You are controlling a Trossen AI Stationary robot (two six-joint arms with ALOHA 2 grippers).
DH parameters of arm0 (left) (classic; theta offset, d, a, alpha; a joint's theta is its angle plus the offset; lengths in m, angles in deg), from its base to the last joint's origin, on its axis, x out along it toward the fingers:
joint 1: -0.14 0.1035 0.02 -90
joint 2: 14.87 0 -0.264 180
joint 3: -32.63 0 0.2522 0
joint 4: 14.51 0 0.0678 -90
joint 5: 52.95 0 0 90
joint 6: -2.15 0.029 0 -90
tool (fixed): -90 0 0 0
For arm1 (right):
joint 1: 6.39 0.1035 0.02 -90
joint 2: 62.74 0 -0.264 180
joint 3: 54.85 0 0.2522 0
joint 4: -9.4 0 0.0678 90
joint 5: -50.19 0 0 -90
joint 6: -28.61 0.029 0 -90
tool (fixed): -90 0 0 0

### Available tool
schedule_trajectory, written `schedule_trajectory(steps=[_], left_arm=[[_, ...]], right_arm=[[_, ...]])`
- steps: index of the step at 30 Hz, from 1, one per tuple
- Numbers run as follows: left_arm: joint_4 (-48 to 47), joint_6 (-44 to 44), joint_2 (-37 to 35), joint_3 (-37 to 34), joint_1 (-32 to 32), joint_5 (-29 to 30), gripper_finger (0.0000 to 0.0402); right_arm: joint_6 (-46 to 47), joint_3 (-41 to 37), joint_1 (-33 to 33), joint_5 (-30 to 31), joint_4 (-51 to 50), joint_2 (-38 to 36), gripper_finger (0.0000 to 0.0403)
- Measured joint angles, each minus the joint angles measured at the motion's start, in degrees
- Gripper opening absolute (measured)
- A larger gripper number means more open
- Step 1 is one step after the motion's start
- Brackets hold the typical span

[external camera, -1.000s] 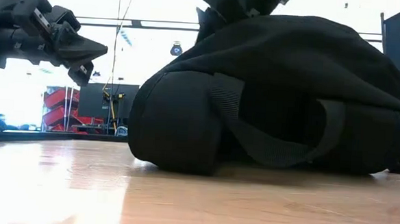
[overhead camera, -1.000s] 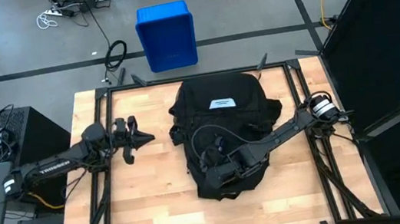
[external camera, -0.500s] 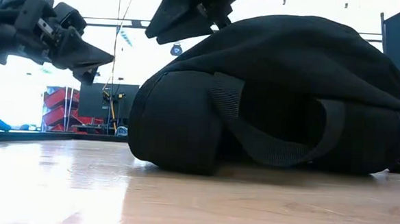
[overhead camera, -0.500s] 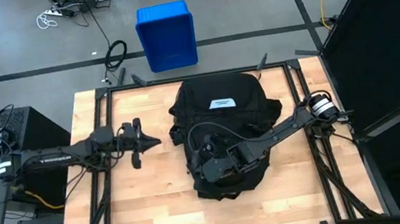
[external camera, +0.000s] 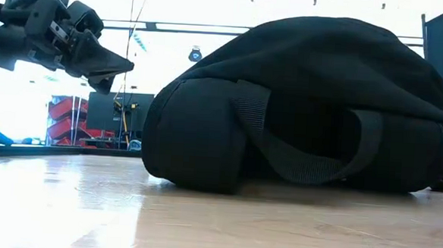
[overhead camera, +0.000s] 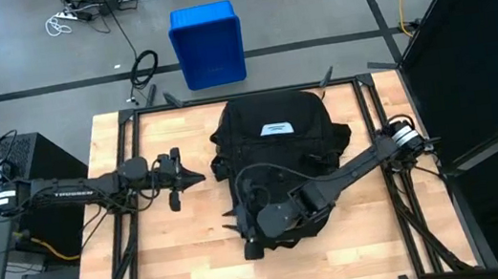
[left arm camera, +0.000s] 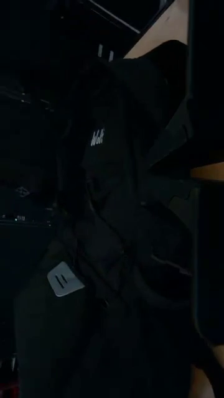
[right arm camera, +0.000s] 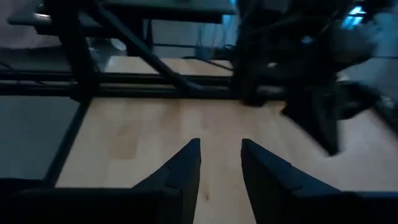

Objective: Unpack backpack
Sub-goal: Open the black backpack

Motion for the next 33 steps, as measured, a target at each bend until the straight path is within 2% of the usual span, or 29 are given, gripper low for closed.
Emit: schedule_trajectory(steps=[5, 11, 15, 19, 23, 27, 33], left_arm=[[-0.06, 0.0, 0.0, 0.0, 0.0, 0.02, 0.0], [-0.26, -0.02, 0.0, 0.02, 0.0, 0.03, 0.0], [-0.71, -0.11, 0.0, 0.11, 0.0, 0.04, 0.0], [-1.24, -0.2, 0.0, 0.11, -0.11, 0.04, 0.0], [-2.46, -0.2, 0.0, 0.11, -0.11, 0.02, 0.0], [-2.48, -0.2, 0.0, 0.11, -0.11, 0.05, 0.0], [-2.44, -0.2, 0.0, 0.11, -0.11, 0.04, 0.0]], right_arm=[[1.61, 7.63, -0.15, 2.44, -13.47, -0.06, 0.0091], [6.18, 8.39, 0.48, 0.36, -23.14, 3.03, 0.0091], [6.54, 11.99, 0.66, -2.12, -30.82, 9.01, 0.0091], [8.19, 16.64, 0.7, -8.39, -37.87, 15.13, 0.0091], [9.12, 19.58, 1.38, -11.53, -38.63, 16.51, 0.0091], [9.99, 19.74, 1.99, -11.53, -38.97, 16.49, 0.01], [10.84, 19.67, 0.9, -11.48, -39.61, 16.98, 0.0157]])
